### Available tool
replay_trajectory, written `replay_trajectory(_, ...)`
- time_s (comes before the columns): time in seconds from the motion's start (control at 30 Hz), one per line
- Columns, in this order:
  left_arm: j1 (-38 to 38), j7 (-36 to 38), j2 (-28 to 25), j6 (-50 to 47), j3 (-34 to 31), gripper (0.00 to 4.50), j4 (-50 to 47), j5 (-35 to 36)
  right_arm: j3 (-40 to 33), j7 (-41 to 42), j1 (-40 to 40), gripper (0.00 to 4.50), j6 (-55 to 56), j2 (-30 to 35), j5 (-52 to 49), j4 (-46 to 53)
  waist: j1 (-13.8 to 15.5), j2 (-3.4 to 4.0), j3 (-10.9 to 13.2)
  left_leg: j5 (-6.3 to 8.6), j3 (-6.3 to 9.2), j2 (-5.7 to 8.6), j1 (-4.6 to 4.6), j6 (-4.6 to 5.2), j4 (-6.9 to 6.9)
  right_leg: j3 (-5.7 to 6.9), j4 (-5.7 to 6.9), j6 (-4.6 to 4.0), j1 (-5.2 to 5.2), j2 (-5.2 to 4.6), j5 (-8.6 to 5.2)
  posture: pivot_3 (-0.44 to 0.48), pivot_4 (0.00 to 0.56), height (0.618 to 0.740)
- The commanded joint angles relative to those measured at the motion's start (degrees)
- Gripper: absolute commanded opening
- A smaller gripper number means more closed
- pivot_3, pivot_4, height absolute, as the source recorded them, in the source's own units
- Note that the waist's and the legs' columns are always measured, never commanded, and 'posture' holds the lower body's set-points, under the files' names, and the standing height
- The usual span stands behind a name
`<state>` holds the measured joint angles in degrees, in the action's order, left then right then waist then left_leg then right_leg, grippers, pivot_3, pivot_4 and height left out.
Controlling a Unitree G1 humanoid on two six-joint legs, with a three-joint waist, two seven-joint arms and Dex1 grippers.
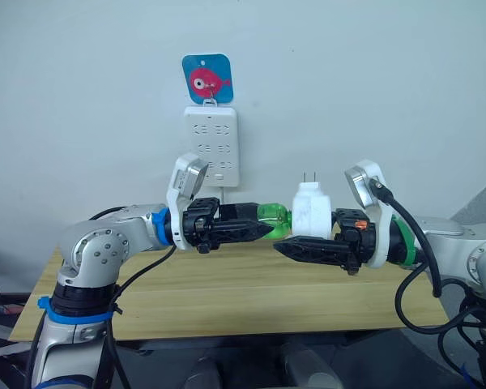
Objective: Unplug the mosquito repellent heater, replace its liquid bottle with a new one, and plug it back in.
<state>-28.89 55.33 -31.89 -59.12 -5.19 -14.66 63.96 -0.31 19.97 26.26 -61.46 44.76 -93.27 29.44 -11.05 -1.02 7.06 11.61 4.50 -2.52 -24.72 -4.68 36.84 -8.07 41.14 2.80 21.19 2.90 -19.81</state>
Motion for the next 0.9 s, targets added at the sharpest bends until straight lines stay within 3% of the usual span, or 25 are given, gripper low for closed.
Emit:
replay_trajectory(0.03, -1.14, -2.99, 1.15, 1.05, -2.71, 2.25, 1.54, 0.94, -0.78, 3.87, -0.30, 4.50, -0.20, 1.82, 0.73, 4.26, -0.01, 0.00, -0.01, 0.00, 0.00, 0.01, 0.00, 0.00, 0.00, -0.01, 0.00, 0.00, 0.00, 0.00, 0.00, -0.157, 0.037, 0.740)
replay_trajectory(0.13, -1.65, -4.70, 2.20, 1.22, -3.45, 2.25, 2.62, 1.36, -1.34, 6.40, -2.20, 4.50, -0.18, 3.70, 2.56, 5.60, 0.05, -0.06, -0.05, 0.00, 0.01, 0.00, 0.00, 0.00, 0.01, 0.00, 0.00, 0.00, 0.00, 0.01, 0.00, -0.159, 0.037, 0.740)
replay_trajectory(0.3, -2.23, -5.79, 2.99, 0.60, -4.08, 2.25, 3.54, 2.15, -2.79, 15.63, -10.50, 4.33, 1.87, 9.88, 14.41, 8.92, 0.34, -0.11, -0.08, 0.00, 0.01, 0.02, -0.01, 0.00, 0.01, 0.00, -0.02, 0.01, -0.01, 0.00, 0.00, -0.163, 0.038, 0.740)
replay_trajectory(0.37, -2.16, -4.88, 2.25, -0.57, -3.93, 2.25, 3.44, 2.92, -4.04, 19.93, -14.57, 3.95, 4.40, 12.93, 20.89, 8.01, 0.45, -0.14, -0.10, 0.00, 0.01, 0.02, -0.01, 0.00, 0.01, 0.03, -0.03, 0.01, -0.01, 0.00, 0.00, -0.173, 0.040, 0.740)
replay_trajectory(0.53, -1.95, -3.04, 0.63, -2.42, -3.42, 2.25, 3.01, 4.14, -5.36, 27.14, -17.23, 2.07, 10.54, 15.87, 31.86, 3.66, -0.09, -0.15, -0.19, 0.00, -0.07, 0.03, 0.03, 0.00, 0.06, -0.05, -0.02, 0.02, -0.02, 0.00, 0.00, -0.173, 0.040, 0.740)
replay_trajectory(0.7, -1.90, -0.09, -1.47, -4.73, -2.18, 2.25, 2.09, 5.24, -1.79, 25.71, -7.39, 0.16, 19.05, 10.96, 45.98, -7.96, -0.43, -0.15, -0.28, 0.00, -0.10, 0.02, 0.05, 0.00, 0.07, -0.10, -0.02, 0.04, -0.03, 0.04, 0.01, -0.184, 0.038, 0.740)
replay_trajectory(0.9, -1.57, 0.71, -2.04, -5.89, -1.96, 2.25, 1.41, 5.75, 0.69, 27.31, 1.28, 0.00, 21.87, 4.14, 51.37, -12.32, -0.27, -0.12, -0.30, 0.00, -0.02, 0.01, 0.04, 0.00, 0.02, -0.04, -0.01, 0.03, -0.02, 0.03, 0.02, -0.180, 0.038, 0.740)
